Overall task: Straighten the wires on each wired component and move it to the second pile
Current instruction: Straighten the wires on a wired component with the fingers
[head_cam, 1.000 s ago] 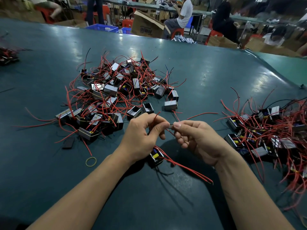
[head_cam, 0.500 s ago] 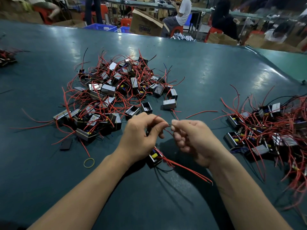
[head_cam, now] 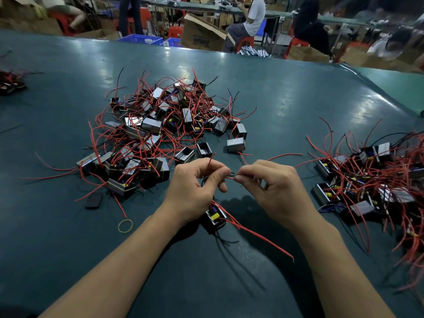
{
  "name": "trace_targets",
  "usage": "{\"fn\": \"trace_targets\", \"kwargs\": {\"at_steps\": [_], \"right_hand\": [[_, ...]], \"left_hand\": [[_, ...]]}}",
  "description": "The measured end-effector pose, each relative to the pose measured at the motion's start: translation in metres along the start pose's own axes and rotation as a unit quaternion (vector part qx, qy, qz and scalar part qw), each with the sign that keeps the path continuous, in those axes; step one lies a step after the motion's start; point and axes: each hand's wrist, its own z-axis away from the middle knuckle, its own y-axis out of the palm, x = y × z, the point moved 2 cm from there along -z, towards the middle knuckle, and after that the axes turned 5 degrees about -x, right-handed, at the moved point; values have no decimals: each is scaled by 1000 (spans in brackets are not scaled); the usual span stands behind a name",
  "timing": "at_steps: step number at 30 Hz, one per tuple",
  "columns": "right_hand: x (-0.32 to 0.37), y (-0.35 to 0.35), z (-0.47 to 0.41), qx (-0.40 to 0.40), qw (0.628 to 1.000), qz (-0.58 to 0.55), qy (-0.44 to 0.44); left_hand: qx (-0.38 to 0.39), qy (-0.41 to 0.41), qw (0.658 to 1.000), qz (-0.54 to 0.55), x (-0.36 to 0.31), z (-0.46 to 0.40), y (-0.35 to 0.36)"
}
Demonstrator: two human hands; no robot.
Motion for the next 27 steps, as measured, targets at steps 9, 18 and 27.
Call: {"fn": "trace_targets", "kwargs": {"at_steps": [9,18,27], "right_hand": [[12,21,0,-6,794,-362,489],[0,2,0,9,980,-67,187],[-2,-4,-1,-4,999,30,-37]], "left_hand": [[-13,120,991,-63,-9,1,0],[-38,68,996,-34,-2,-1,-1],[3,10,1000,-2,-1,0,-2]]}}
